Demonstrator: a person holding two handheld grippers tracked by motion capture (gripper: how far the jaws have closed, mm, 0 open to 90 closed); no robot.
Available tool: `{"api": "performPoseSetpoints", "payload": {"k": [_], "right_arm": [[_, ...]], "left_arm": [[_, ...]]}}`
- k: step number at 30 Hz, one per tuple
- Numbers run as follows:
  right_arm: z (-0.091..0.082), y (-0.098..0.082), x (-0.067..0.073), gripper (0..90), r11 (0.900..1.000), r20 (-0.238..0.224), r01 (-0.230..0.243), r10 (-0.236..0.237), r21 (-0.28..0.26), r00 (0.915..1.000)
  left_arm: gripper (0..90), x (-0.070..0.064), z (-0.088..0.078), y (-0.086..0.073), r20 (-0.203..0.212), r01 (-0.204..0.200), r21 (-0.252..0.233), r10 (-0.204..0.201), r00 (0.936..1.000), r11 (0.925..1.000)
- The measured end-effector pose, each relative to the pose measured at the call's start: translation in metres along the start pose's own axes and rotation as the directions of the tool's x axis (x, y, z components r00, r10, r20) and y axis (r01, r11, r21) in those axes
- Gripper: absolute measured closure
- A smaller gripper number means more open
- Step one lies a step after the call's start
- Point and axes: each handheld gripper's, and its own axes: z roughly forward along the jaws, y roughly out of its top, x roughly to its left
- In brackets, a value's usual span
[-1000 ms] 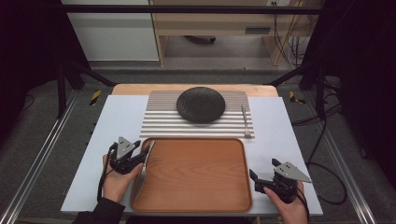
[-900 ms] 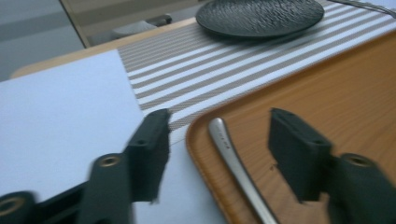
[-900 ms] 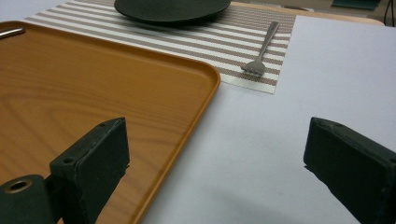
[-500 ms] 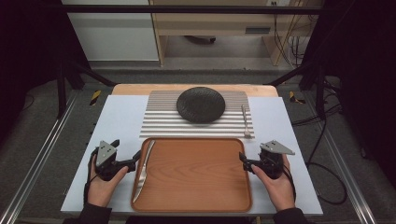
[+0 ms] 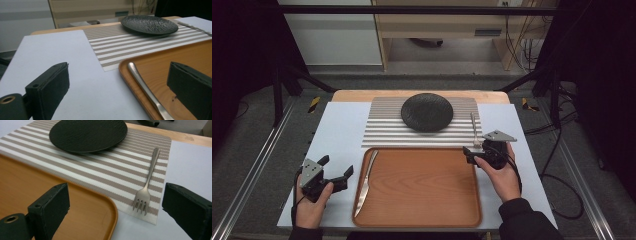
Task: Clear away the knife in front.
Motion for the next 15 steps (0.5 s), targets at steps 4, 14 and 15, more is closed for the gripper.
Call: {"api": "performPoseSetpoints", "payload": {"k": [4, 14, 15], "right_arm": [[0.009, 0.009, -0.007, 8.6, 1.0, 0.022, -0.01, 0.01, -0.006, 0.9997], [0.024, 0.024, -0.019, 11.3, 0.999, 0.07, -0.043, 0.044, -0.014, 0.9966], [0.024, 0.026, -0.019, 11.3, 0.999, 0.068, -0.041, 0.042, -0.015, 0.9968]], "left_arm": [[4.3, 0.004, 0.0, -0.003, -0.021, 0.016, 0.001, -0.016, 0.9997, 0.9999], [4.3, 0.004, 0.0, -0.004, -0.04, 0.021, -0.006, -0.021, 0.999, 0.9998], [4.3, 0.004, 0.001, -0.004, -0.037, 0.019, -0.004, -0.02, 0.9991, 0.9998]]}}
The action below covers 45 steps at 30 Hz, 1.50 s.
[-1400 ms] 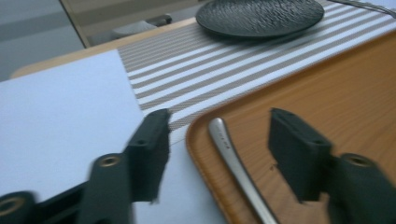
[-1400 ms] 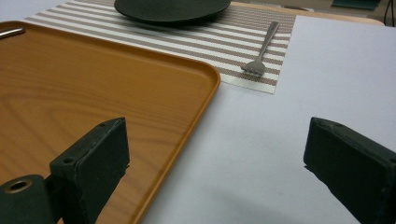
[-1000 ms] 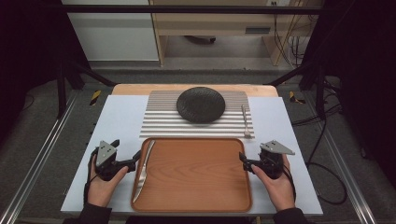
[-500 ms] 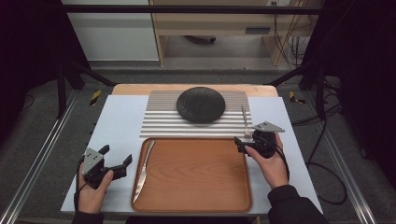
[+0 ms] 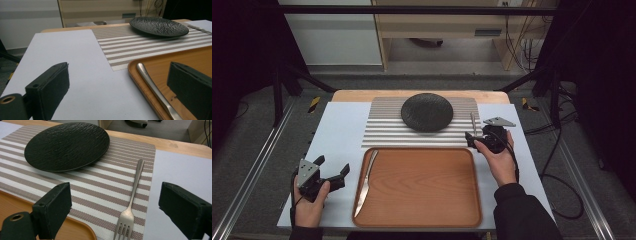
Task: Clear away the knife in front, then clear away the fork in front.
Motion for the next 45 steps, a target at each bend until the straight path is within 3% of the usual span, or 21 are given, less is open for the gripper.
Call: {"api": "performPoseSetpoints", "payload": {"k": [12, 16, 20, 32, 38, 45], "right_arm": [[0.009, 0.015, -0.006, 11.2, 1.0, 0.022, -0.02, 0.02, -0.017, 0.9995], [0.015, 0.017, -0.011, 10.4, 0.999, 0.038, -0.032, 0.032, -0.02, 0.9988], [0.023, 0.016, -0.015, 10.4, 0.998, 0.048, -0.051, 0.052, -0.021, 0.9975], [0.045, 0.006, -0.025, 12.7, 0.997, 0.081, -0.072, 0.07, 0.024, 0.9943], [0.052, 0.001, -0.034, 18.3, 0.995, 0.097, -0.089, 0.084, 0.042, 0.9917], [0.06, -0.004, -0.036, 34.2, 0.994, 0.088, -0.094, 0.088, 0.063, 0.9922]], "left_arm": [[3.9, 0.0, 0.004, -0.001, 0.001, -0.024, 0.005, 0.024, 0.9997, 0.9997], [3.8, 0.002, 0.006, -0.003, -0.001, -0.009, 0.015, 0.009, 1.0, 0.9998], [3.2, 0.004, 0.003, 0.0, -0.023, -0.014, -0.008, 0.014, 0.9996, 0.9999], [3.1, 0.002, 0.003, 0.0, -0.023, -0.024, -0.01, 0.024, 0.9995, 0.9997], [3.1, 0.002, 0.003, 0.0, -0.025, -0.023, -0.017, 0.022, 0.9994, 0.9996], [3.1, 0.002, 0.003, 0.0, -0.024, -0.028, -0.013, 0.028, 0.9993, 0.9995]]}}
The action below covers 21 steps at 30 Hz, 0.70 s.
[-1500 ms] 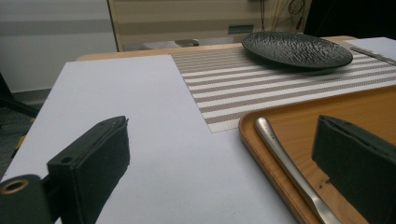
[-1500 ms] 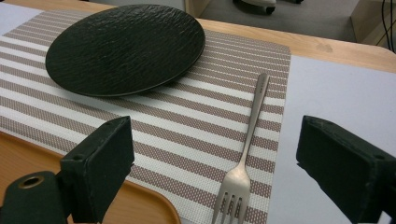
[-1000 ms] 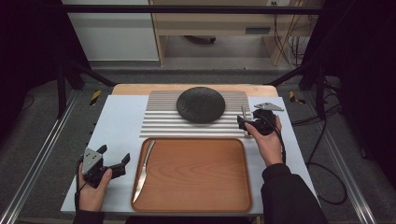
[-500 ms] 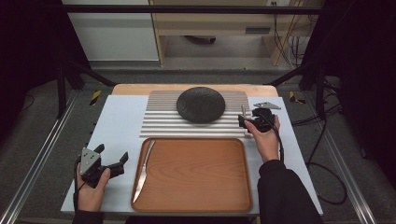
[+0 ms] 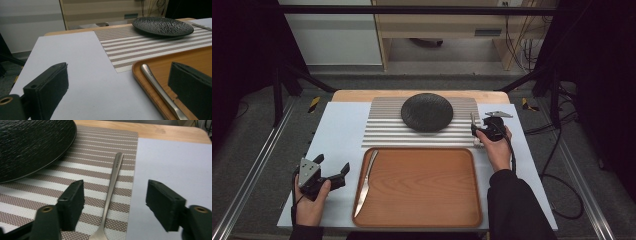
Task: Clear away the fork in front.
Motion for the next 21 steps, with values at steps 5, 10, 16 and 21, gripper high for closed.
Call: {"api": "performPoseSetpoints", "payload": {"k": [5, 10, 16, 21], "right_arm": [[0.006, -0.001, 0.005, 44.7, 0.999, -0.001, 0.032, -0.032, 0.019, 0.9995], [0.013, -0.002, 0.009, 50.6, 0.999, -0.008, 0.039, -0.039, 0.03, 0.9992], [0.02, -0.004, 0.008, 56.5, 0.998, 0.012, 0.033, -0.033, 0.048, 0.9994], [0.025, -0.008, 0.006, 60.3, 0.998, 0.008, 0.026, -0.026, 0.059, 0.9996]], "left_arm": [[3.1, -0.001, 0.0, 0.0, 0.002, -0.002, 0.0, 0.002, 1.0, 1.0], [3.1, -0.002, 0.001, 0.0, 0.009, -0.004, 0.0, 0.004, 0.9999, 1.0], [3.1, -0.002, 0.001, 0.0, 0.01, -0.008, 0.001, 0.008, 0.9999, 1.0], [3.2, -0.002, 0.001, 0.0, 0.01, -0.007, 0.001, 0.007, 0.9999, 1.0]]}}
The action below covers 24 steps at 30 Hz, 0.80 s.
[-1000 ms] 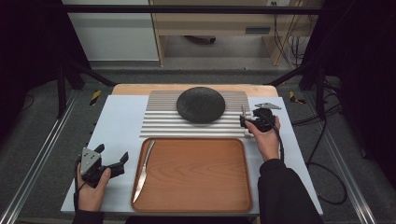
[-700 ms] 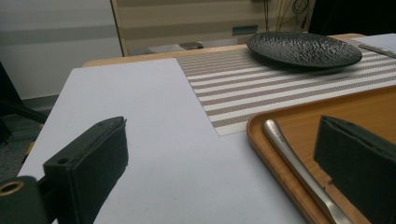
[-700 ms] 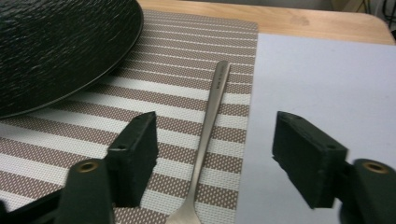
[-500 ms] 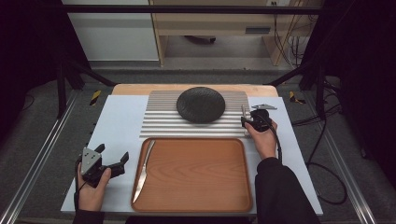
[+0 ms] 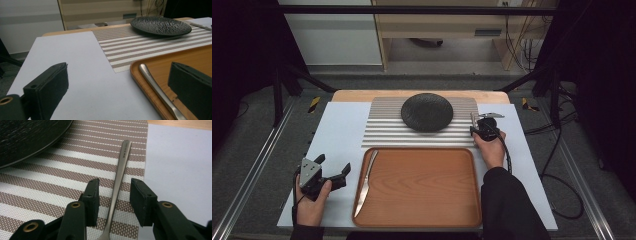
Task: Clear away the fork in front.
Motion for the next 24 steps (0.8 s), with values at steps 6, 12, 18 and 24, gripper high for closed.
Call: {"api": "performPoseSetpoints", "payload": {"k": [6, 12, 18, 24], "right_arm": [[0.0029, -0.0021, 0.0009, 63.9, 1.0, -0.002, 0.007, -0.007, 0.009, 1.0], [0.0036, -0.0022, 0.0017, 68.8, 1.0, 0.001, 0.012, -0.012, 0.004, 0.9999], [0.0036, -0.003, 0.002, 79.7, 1.0, -0.003, 0.021, -0.021, -0.001, 0.9998], [0.0027, -0.0039, 0.001, 83.6, 1.0, -0.019, 0.001, -0.001, -0.005, 0.9998]], "left_arm": [[3.2, -0.0007, 0.0003, 0.0, 0.004, 0.001, 0.0, -0.001, 1.0, 1.0], [3.2, -0.0008, 0.0001, -0.0006, 0.003, 0.0, 0.005, 0.0, 1.0, 1.0], [3.8, -0.0018, 0.0008, -0.0007, 0.005, -0.003, 0.008, 0.003, 1.0, 1.0], [3.9, -0.0017, 0.0008, -0.0005, 0.01, 0.0, 0.007, 0.0, 0.9999, 1.0]]}}
